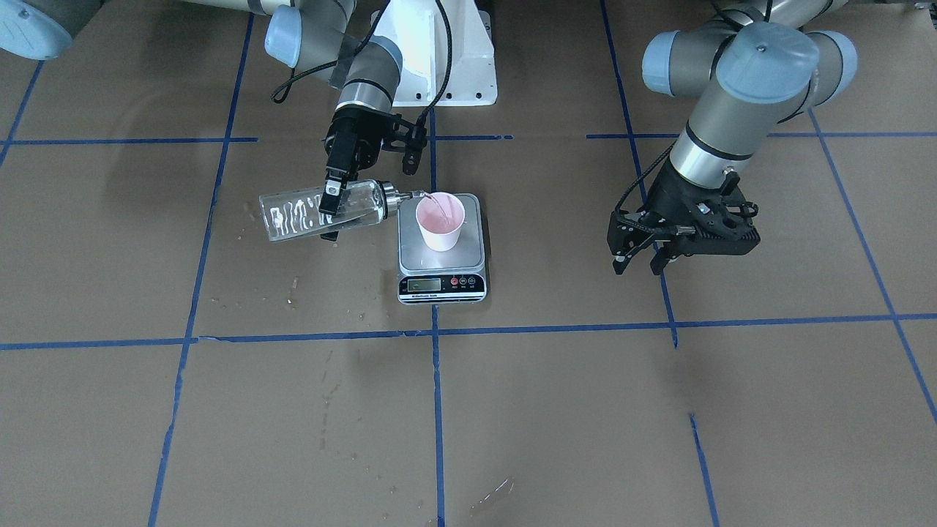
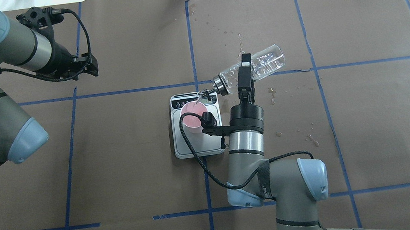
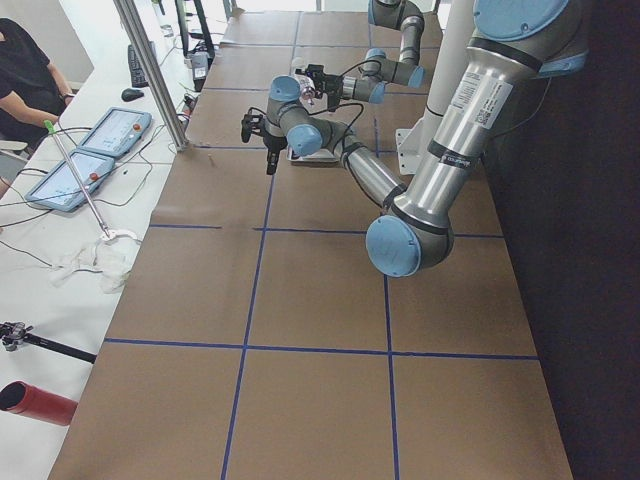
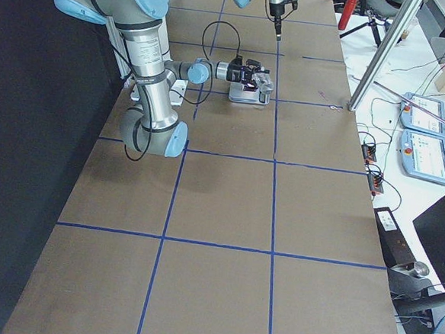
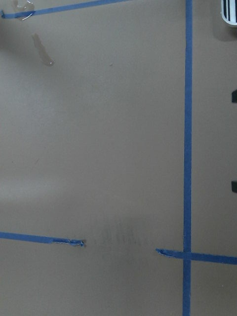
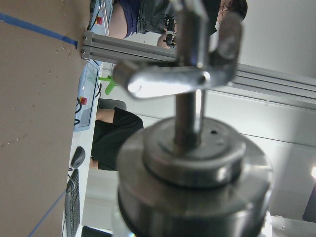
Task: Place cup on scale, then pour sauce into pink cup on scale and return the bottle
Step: 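Tilt the bottle spout down into the pink cup with the right gripper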
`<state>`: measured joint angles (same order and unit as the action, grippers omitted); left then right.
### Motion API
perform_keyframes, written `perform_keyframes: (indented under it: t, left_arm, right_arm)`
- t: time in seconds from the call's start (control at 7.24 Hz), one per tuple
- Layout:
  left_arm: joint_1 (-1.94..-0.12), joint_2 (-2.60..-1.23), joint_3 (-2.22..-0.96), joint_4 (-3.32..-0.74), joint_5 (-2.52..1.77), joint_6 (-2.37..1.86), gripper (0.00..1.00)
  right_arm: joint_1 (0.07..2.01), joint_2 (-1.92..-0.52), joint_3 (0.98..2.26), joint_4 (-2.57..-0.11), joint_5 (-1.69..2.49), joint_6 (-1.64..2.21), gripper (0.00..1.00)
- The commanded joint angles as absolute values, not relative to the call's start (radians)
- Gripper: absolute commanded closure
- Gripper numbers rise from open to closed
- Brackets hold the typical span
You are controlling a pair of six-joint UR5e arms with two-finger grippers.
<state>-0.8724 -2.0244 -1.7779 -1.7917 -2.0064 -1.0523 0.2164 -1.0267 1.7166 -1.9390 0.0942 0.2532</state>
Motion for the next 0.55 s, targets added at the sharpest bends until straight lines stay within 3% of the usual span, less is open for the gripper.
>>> perform_keyframes:
  t: [0.0,0.41]
  left_arm:
    - [-0.871,-2.025,-1.779,-1.792,-2.006,-1.052,0.39]
    - [-0.873,-2.025,-1.779,-1.792,-2.005,-1.052,0.39]
  right_arm:
    - [0.219,-1.025,1.721,-1.925,0.097,0.271,1.0]
    - [0.209,-1.09,1.717,-1.606,0.158,0.33,1.0]
